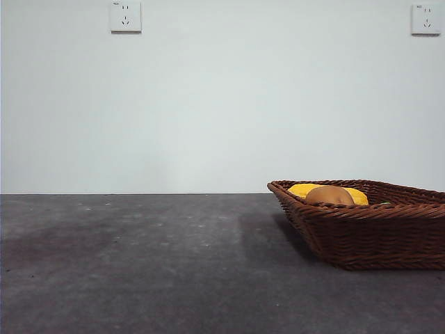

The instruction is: Help me put the vegetables on the table into the basket

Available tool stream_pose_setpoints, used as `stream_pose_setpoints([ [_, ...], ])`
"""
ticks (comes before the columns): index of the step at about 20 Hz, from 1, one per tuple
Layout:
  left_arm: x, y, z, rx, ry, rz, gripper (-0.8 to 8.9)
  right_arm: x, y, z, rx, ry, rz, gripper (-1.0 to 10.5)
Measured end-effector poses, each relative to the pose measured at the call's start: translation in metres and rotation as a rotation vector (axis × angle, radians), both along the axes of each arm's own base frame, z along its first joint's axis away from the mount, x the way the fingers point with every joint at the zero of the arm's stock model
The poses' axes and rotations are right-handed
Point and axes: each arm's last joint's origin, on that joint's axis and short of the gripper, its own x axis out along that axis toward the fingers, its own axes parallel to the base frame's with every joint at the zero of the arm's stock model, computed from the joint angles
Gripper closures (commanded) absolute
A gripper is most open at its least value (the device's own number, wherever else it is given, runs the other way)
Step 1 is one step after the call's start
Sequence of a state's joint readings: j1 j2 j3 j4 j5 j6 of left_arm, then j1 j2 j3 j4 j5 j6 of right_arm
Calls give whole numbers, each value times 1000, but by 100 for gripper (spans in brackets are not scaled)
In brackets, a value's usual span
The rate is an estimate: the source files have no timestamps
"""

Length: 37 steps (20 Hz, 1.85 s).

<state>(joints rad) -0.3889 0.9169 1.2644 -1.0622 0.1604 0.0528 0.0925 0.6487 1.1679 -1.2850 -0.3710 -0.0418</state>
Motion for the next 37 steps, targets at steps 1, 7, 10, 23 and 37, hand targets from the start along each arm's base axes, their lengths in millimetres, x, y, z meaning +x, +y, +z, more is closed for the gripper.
stream_pose_setpoints([
  [1,0,0,0,0,0,0,821,0,0,0,-3,7,-2,958],
  [7,0,0,0,0,0,0,817,-1,0,-2,-8,37,-4,946],
  [10,0,0,0,0,0,0,817,-1,-1,-3,-18,36,-15,946],
  [23,4,0,4,39,-80,16,817,26,2,-8,-31,139,-16,946],
  [37,-4,21,40,12,-542,83,817,101,8,-34,-67,347,-25,946],
])
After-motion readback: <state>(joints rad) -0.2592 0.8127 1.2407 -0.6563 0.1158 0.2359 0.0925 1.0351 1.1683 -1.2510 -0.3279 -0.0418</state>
